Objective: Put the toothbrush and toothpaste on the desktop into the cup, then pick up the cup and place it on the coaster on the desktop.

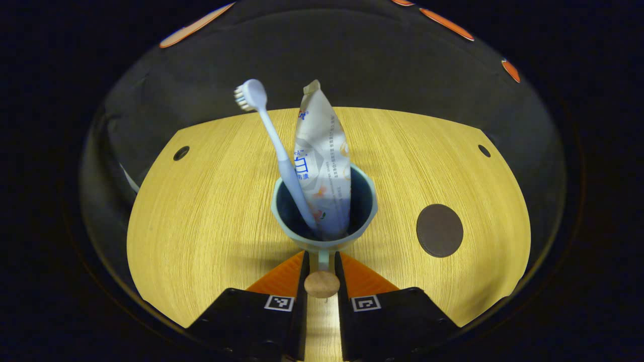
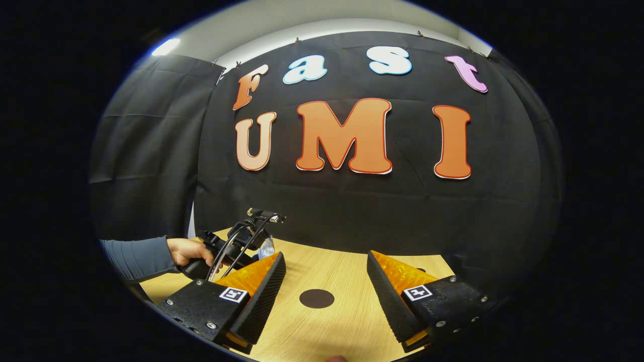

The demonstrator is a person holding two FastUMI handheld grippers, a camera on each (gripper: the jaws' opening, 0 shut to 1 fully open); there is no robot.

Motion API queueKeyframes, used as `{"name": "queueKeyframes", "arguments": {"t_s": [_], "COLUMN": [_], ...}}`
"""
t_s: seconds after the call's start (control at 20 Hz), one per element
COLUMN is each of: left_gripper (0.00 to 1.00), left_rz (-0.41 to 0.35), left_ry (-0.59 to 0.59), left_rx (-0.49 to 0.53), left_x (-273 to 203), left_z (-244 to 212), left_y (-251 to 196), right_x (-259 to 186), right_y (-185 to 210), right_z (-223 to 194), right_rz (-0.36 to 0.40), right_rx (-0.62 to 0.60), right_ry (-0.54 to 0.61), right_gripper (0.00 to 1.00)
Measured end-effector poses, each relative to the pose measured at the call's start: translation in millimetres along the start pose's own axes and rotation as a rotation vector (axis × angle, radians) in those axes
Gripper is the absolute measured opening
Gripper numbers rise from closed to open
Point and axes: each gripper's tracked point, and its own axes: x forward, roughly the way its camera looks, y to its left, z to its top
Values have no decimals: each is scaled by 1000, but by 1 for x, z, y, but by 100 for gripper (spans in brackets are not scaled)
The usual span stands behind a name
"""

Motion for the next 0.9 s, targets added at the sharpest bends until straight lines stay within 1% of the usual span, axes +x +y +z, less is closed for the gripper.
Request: {"name": "queueKeyframes", "arguments": {"t_s": [0.15, 0.3, 0.45, 0.65, 0.8, 0.9], "left_gripper": [23, 21, 20, 20, 21, 20], "left_rz": [3, 0, -28, -26, -55, -77], "left_ry": [-11, -33, -55, -102, -130, -147], "left_rx": [-26, -21, -53, -21, 6, 36], "left_x": [0, 1, 2, 2, 4, 7], "left_z": [3, 4, 5, 8, 9, 9], "left_y": [-2, -4, -8, -7, -5, -1], "right_x": [-6, -13, -19, -24, -30, -34], "right_y": [-3, -11, -17, -24, -27, -31], "right_z": [-2, -4, -8, -11, -12, -14], "right_rz": [-10, -28, -39, -53, -65, -76], "right_rx": [6, 18, 29, 40, 40, 37], "right_ry": [-1, -2, -1, 0, -5, -6], "right_gripper": [97, 97, 97, 97, 97, 97]}}
